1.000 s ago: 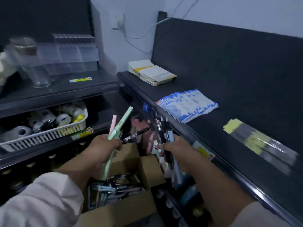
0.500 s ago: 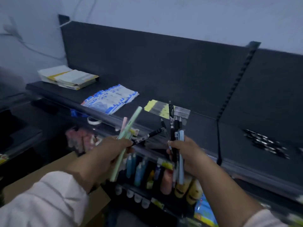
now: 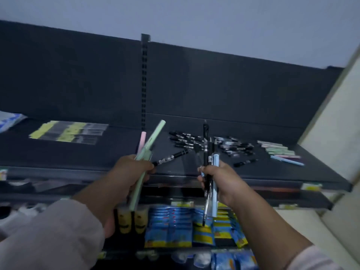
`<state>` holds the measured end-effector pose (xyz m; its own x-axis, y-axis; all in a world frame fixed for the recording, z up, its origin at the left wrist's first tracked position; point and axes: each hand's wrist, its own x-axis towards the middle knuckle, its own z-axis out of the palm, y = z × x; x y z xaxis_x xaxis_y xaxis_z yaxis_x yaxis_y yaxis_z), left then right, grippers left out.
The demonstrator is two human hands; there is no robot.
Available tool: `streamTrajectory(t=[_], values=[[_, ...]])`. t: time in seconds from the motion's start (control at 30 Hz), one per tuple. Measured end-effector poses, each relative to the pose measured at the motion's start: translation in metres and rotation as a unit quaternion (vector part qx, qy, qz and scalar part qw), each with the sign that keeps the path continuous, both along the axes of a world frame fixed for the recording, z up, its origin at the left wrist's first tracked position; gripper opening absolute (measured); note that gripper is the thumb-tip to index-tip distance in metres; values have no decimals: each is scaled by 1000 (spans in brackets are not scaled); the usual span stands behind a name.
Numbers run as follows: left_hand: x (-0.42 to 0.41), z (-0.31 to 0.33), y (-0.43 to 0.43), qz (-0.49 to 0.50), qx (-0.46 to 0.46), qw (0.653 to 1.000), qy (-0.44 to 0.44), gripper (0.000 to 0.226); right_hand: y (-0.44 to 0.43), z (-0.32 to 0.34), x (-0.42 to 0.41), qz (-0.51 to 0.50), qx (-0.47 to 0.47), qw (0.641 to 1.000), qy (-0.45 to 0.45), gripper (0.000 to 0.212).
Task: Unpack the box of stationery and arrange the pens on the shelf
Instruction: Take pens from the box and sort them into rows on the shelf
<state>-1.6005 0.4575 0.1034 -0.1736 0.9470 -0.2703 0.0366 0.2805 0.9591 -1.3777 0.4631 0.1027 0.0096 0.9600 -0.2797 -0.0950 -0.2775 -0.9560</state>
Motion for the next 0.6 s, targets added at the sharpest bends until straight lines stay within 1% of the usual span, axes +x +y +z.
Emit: streamTrajectory(t=[0.1, 0.17, 0.3, 0.4, 0.5, 0.6], values=[[50, -4, 18, -29, -18, 999, -27, 20, 5, 1, 45, -28, -20, 999, 6, 10], [78, -3, 33, -49, -30, 998, -39, 19, 16, 2, 64, -44, -32, 998, 27, 10], [114, -2, 63, -82, -46, 995, -37, 17, 53, -1, 78, -74, -42, 991, 107, 8], [125, -8, 85, -133, -65, 989, -27, 19, 84, -4, 74, -90, -54, 981, 161, 8], [129, -13, 112, -184, -85, 979, -25, 16, 115, -10, 64, -89, -84, 980, 155, 24], [128, -15, 144, -205, -98, 973, -44, 10, 147, -15, 57, -70, -100, 978, 170, 39]])
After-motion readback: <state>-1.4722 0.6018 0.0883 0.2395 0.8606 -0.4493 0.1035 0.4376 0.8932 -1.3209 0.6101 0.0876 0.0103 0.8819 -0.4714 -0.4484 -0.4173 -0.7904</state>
